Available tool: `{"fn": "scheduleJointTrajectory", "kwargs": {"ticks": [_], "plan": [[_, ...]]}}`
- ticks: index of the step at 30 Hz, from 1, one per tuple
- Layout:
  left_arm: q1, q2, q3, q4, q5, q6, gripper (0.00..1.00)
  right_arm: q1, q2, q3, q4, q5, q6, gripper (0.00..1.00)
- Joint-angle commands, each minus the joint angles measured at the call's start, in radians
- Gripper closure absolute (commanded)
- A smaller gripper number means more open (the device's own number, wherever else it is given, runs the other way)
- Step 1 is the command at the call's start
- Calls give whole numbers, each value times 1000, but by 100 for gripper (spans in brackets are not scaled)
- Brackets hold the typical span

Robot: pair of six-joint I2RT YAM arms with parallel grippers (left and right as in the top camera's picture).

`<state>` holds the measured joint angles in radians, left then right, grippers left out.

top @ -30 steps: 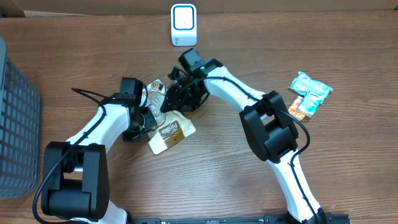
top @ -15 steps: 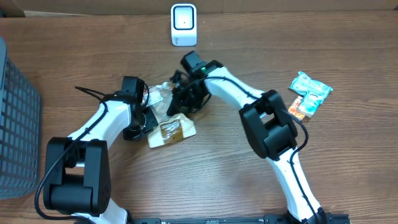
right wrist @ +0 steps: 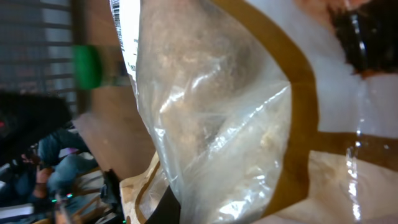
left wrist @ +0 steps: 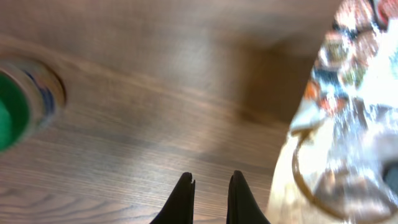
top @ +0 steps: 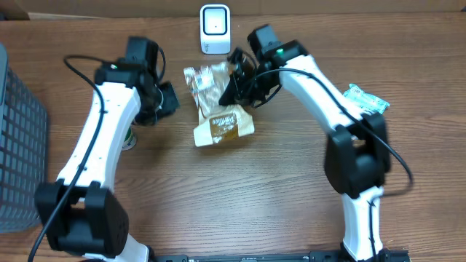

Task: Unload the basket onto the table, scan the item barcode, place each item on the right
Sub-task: 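Lift the bread bag and hold it over the scanner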

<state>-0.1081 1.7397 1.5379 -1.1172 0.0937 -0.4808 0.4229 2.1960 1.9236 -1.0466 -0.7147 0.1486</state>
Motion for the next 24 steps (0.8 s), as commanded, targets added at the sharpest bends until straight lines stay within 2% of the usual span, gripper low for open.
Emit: {"fn": "scheduleJointTrajectory", "kwargs": {"ticks": [1, 6, 9, 12, 13, 14, 15, 17, 18, 21, 24], "plan": [[28, -41, 116, -51, 1, 38, 96, -31, -165, 9, -7, 16, -65, 96], [106, -41, 165, -83, 4, -4, 95, -74, -329, 9, -14, 23, -79, 96], [152, -40, 165, -88, 5, -29, 86, -82, -408, 9, -32, 69, -79, 96], [177, -40, 165, -89, 5, -28, 60, -82, -454, 9, -50, 89, -79, 96], [181, -40, 165, -90, 5, -27, 49, -82, -462, 9, -56, 90, -79, 96], [182, -40, 165, -92, 3, -22, 32, -82, -467, 9, -61, 89, -79, 96], [182, -40, 165, -91, 3, -15, 20, -82, -468, 9, -66, 89, -79, 96], [182, -40, 165, -91, 2, -12, 4, -82, -468, 8, -70, 89, -79, 96], [182, -40, 165, -91, 2, -13, 0, -82, -468, 8, -69, 91, -79, 96], [182, -40, 165, -90, 1, -13, 1, -78, -468, 8, -44, 140, -72, 96], [182, -40, 165, -90, 1, -13, 1, -50, -463, 8, 7, 350, -62, 96]]}}
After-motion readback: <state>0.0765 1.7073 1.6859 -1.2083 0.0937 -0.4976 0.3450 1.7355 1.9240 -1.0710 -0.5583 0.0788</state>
